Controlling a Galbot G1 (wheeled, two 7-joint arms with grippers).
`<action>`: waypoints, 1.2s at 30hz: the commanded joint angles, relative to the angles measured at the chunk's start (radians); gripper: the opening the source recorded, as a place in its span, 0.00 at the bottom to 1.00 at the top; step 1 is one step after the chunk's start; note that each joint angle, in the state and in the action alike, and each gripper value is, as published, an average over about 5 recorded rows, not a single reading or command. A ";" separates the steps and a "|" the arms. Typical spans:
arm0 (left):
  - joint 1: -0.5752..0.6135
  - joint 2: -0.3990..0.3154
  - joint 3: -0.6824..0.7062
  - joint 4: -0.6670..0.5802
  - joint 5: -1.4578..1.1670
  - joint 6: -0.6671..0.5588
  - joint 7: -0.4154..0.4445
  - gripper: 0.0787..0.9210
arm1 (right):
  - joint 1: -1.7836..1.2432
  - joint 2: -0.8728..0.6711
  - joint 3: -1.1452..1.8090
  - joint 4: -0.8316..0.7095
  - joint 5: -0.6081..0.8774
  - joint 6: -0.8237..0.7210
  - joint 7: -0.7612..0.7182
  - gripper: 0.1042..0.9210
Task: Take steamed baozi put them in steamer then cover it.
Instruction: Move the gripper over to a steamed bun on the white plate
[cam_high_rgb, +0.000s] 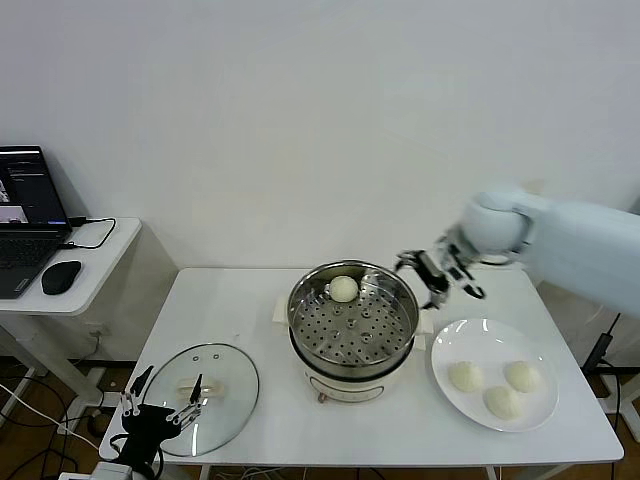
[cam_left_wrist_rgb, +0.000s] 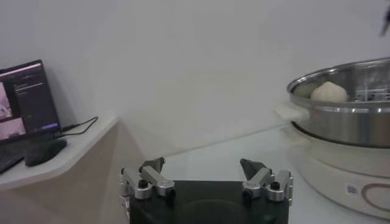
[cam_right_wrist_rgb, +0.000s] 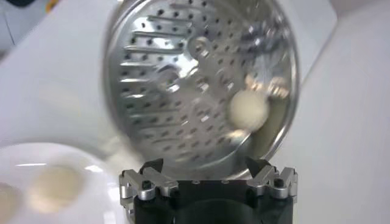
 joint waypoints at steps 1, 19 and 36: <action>0.000 -0.001 0.005 0.002 0.002 0.000 0.000 0.88 | -0.102 -0.375 0.047 0.179 -0.016 -0.149 -0.021 0.88; 0.009 -0.011 -0.011 0.016 0.007 0.006 0.000 0.88 | -0.930 -0.313 0.677 -0.006 -0.185 -0.102 0.025 0.88; 0.019 -0.019 -0.032 0.026 0.004 0.003 0.001 0.88 | -0.900 -0.104 0.636 -0.175 -0.238 -0.101 0.069 0.88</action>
